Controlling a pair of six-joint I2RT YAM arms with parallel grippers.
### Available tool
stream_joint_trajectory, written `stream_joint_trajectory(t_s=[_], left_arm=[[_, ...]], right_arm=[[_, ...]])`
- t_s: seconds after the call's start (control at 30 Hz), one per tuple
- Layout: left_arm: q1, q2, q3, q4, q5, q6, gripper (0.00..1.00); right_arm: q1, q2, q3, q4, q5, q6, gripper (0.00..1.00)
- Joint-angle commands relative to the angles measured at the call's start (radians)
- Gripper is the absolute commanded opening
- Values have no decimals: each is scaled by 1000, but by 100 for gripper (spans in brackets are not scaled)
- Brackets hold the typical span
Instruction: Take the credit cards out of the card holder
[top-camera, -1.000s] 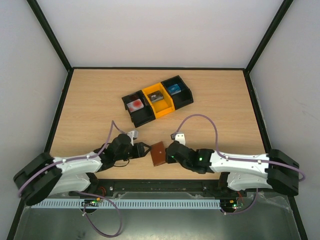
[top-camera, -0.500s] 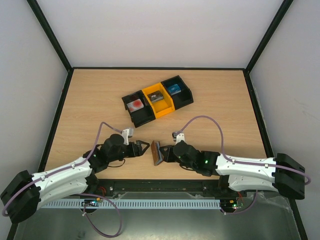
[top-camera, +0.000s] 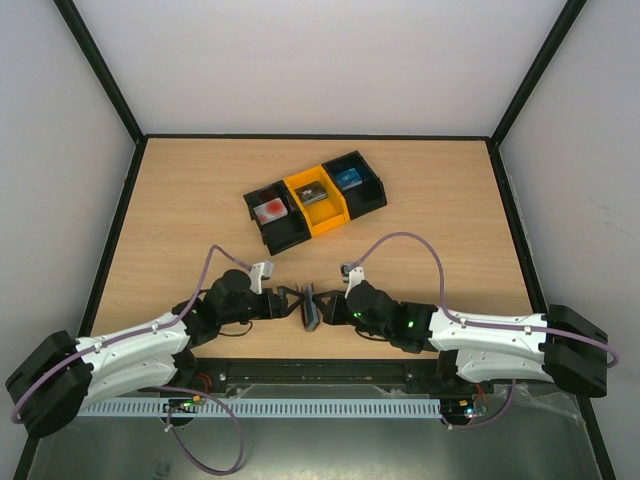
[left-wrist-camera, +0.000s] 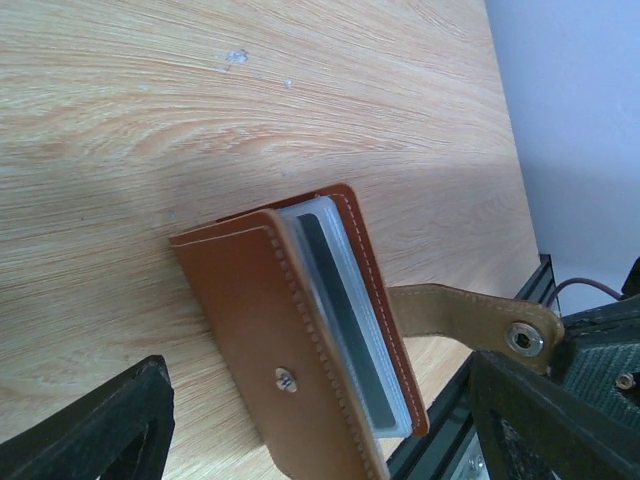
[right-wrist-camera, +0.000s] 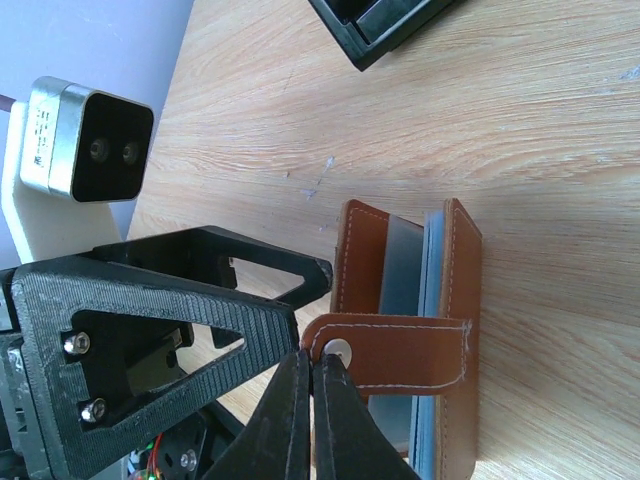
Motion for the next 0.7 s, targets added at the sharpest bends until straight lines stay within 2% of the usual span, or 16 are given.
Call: stream_joint_trajectory(t_s=[0.0,0.1,0.3,0.5,0.67], left_arm=[[-4,8,-16,37,8,4,80],[-4,31,-21,17,-27,10,79],[-4,70,-42,44,-47,12,65],[-3,76,-42,55,-62,4,64],[-4,38,-60,123,-21,-53,75]], right_arm=[[6,-2,-11,10,24,5,2],[6,-16,-21,-25,51,6,2],[5,-73,-66,-72,94,9,2],[6,-128,-101,-43,72,2,2],[6,-126,-104,16,20,-18,2]])
